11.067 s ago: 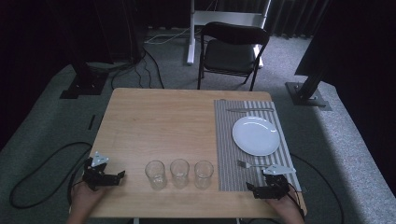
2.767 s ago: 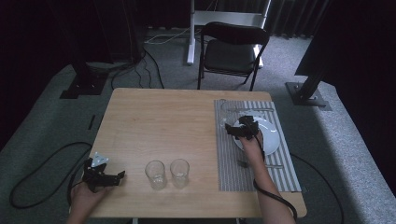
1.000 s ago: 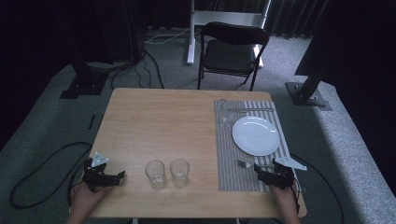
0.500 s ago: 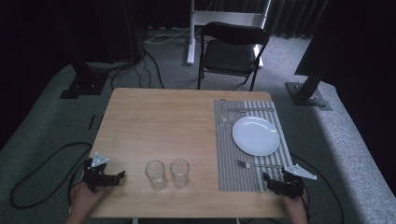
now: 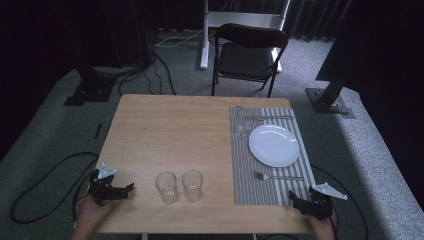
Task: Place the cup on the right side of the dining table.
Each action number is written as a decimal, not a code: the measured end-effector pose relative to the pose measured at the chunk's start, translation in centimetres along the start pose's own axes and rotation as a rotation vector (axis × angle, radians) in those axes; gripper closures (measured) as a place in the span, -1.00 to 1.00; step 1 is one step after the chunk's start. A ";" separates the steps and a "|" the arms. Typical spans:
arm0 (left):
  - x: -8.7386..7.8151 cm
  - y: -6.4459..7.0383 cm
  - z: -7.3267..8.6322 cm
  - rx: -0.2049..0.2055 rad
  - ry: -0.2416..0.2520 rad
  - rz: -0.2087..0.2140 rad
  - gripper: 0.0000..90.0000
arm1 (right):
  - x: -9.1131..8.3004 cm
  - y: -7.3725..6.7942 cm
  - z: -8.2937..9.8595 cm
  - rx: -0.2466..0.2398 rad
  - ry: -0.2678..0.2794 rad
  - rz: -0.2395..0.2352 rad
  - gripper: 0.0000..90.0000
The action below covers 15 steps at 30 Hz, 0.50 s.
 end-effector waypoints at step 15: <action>0.0 0.0 0.0 0.000 0.000 0.000 -1.00 | 0.7 -0.8 0.0 -0.048 -0.078 0.070 -0.70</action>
Point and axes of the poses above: each handheld gripper's, and its own axes: x roughly forward along the jaws, z roughly out of its underside, y roughly to its right, the point moved 4 cm from there along x, roughly forward along the jaws, and after that the axes turned 12 degrees about -y, right-handed, at the moved point
